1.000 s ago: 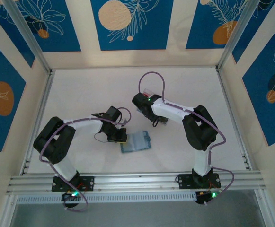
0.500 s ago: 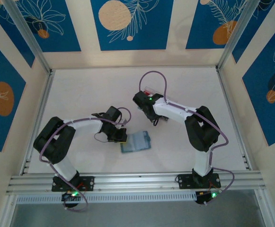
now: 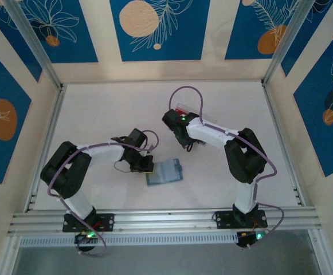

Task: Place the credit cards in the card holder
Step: Pick up the credit card from the storage box.

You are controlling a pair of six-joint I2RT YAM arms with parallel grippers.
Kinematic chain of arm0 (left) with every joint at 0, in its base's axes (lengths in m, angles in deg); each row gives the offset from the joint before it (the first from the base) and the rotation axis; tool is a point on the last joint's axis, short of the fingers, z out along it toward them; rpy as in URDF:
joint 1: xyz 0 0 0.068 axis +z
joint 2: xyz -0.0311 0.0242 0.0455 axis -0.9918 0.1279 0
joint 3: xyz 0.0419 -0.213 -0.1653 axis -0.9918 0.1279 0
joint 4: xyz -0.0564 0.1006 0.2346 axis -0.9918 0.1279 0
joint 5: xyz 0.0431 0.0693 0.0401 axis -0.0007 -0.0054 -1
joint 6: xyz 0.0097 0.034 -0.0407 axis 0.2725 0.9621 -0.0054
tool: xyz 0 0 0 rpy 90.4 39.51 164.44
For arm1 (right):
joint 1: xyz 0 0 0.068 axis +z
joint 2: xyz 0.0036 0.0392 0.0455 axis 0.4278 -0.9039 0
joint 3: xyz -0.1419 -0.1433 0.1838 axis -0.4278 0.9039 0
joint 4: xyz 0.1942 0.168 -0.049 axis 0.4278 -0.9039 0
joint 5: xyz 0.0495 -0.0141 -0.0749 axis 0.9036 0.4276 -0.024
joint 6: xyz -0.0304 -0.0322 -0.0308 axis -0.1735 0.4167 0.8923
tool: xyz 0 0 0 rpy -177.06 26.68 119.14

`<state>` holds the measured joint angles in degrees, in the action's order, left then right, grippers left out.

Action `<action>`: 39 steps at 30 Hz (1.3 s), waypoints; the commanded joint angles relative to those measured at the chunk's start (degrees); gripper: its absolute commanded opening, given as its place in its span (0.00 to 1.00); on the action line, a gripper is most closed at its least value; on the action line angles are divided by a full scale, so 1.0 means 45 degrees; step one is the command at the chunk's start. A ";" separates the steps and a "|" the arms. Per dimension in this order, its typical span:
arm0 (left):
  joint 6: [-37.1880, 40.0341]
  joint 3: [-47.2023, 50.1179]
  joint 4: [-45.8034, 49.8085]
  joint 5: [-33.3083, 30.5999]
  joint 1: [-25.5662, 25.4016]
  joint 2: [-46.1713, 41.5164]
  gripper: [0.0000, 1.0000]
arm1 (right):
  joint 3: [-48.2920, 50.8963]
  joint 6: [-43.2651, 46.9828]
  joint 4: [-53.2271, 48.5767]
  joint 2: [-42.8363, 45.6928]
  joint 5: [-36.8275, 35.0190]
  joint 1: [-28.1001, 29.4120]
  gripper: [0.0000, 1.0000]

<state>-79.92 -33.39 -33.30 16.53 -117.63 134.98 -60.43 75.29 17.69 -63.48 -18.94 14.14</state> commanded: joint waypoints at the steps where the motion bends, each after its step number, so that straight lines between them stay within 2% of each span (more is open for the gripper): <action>1: 0.0247 0.0028 0.0688 -0.0525 0.0138 0.0343 0.05 | -0.0376 0.0213 -0.0212 0.0732 0.0290 -0.0058 0.00; 13: 0.0241 -0.0012 0.0693 -0.0455 0.0152 0.0356 0.05 | -0.1018 0.0129 -0.0865 0.1495 0.0546 0.0240 0.00; 17: 0.0263 0.0037 0.0711 -0.0476 0.0140 0.0316 0.05 | -0.1260 -0.0272 -0.1365 0.1902 0.0968 0.0753 0.00; 25: 0.0261 0.0067 0.0612 -0.0403 0.0137 0.0296 0.05 | -0.0950 -0.2201 -0.1931 0.3014 0.5217 0.1274 0.00; 30: 0.0261 0.0106 0.0544 -0.0340 0.0142 0.0273 0.05 | 0.0246 -0.3309 -0.0787 0.3363 0.8506 0.1270 0.00; 34: 0.0262 0.0163 0.0505 -0.0339 0.0142 0.0238 0.05 | 0.0977 -0.3847 -0.0058 0.2995 0.9730 0.1296 0.00; 39: 0.0290 0.0164 0.0472 -0.0320 0.0140 0.0234 0.05 | 0.1092 -0.3954 0.0097 0.2331 1.0266 0.1695 0.00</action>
<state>-79.92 -33.39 -33.32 16.59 -117.63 134.98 -56.04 59.46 16.60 -51.74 21.63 20.63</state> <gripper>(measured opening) 0.052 0.068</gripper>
